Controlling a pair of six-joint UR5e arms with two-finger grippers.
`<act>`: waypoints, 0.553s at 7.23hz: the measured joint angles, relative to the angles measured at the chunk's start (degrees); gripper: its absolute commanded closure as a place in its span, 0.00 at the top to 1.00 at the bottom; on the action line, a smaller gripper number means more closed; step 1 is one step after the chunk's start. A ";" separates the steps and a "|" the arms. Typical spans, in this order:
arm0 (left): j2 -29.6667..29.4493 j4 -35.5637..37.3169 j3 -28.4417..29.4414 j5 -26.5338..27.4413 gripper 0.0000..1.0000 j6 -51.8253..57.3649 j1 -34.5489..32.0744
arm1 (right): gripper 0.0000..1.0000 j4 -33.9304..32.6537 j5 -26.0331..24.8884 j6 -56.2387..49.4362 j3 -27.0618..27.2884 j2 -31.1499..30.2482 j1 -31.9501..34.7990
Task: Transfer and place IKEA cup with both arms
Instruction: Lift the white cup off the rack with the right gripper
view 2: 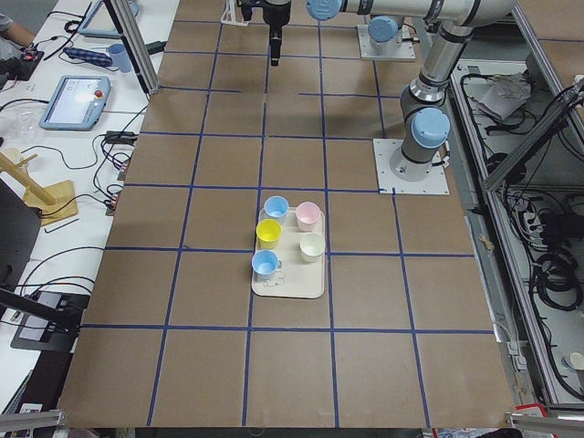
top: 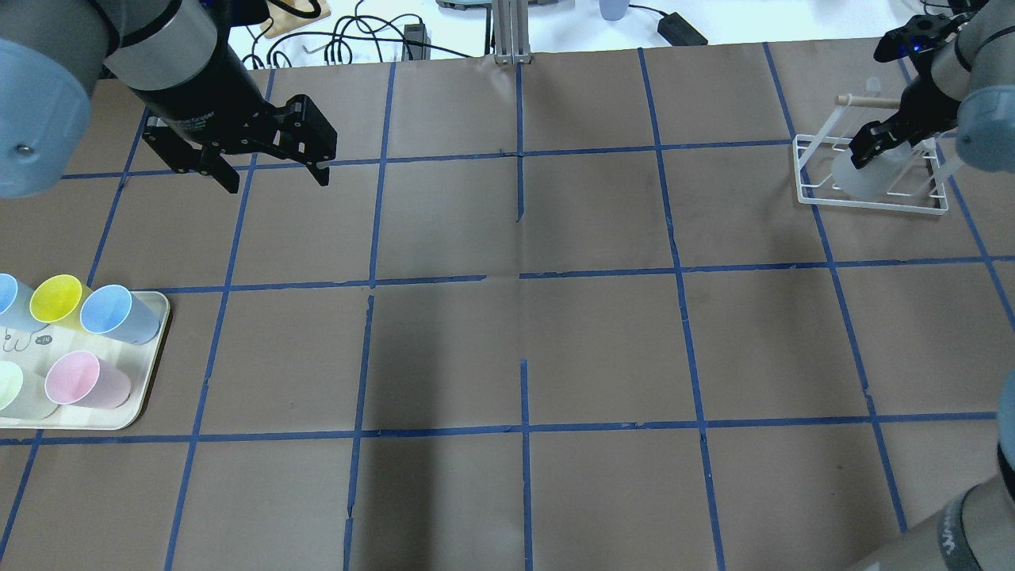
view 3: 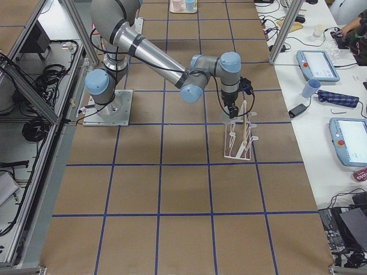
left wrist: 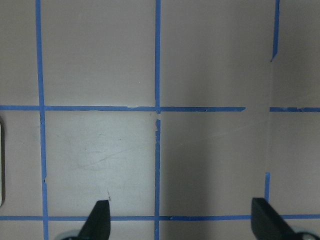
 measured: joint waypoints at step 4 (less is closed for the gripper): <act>0.00 -1.30 0.05 -5.54 1.00 1.82 2.72 | 0.12 15.98 -2.19 -0.07 -8.16 -3.91 0.00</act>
